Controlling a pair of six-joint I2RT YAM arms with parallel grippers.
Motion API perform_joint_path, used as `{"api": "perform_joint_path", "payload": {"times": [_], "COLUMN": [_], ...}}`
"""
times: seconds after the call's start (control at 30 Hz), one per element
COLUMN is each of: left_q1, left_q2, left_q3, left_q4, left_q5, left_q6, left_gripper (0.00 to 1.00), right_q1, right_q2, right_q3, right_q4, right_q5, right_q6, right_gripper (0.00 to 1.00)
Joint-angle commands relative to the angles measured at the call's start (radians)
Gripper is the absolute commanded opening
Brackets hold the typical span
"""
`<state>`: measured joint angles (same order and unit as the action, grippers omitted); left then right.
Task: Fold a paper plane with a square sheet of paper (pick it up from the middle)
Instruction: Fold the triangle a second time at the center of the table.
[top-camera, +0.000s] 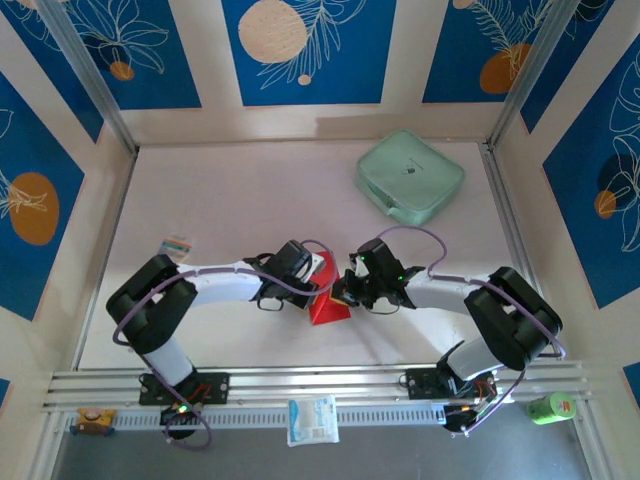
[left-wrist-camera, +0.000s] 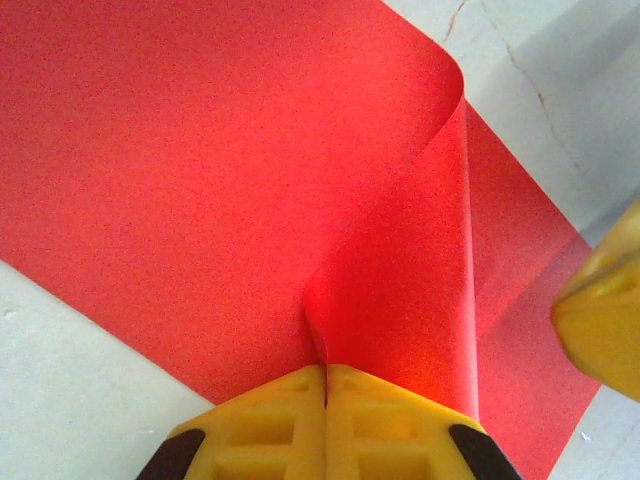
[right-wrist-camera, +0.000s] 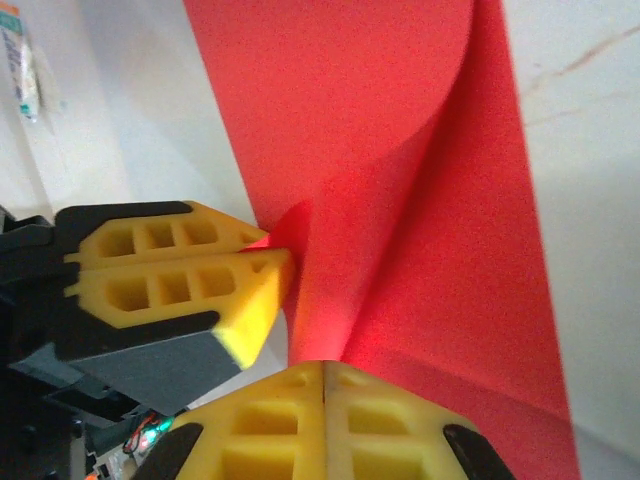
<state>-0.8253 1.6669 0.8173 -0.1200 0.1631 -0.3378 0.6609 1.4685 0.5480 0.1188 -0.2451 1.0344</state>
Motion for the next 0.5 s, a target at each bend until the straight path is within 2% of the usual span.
{"api": "perform_joint_path", "payload": {"times": [0.0,0.47], "left_q1": [0.012,0.011], "left_q2": [0.018,0.016], "left_q3": [0.013,0.016], "left_q4": [-0.009,-0.012], "left_q5": [0.009,0.006], "left_q6": [0.011,0.013], "left_gripper": [0.0,0.0], "right_q1": [0.003,0.006], "right_q2": [0.026,0.124], "right_q3": [0.015,0.07], "right_q4": [0.048,0.111], "right_q5": [-0.038,-0.055], "right_q6": [0.019,0.045], "right_gripper": [0.03,0.02]}}
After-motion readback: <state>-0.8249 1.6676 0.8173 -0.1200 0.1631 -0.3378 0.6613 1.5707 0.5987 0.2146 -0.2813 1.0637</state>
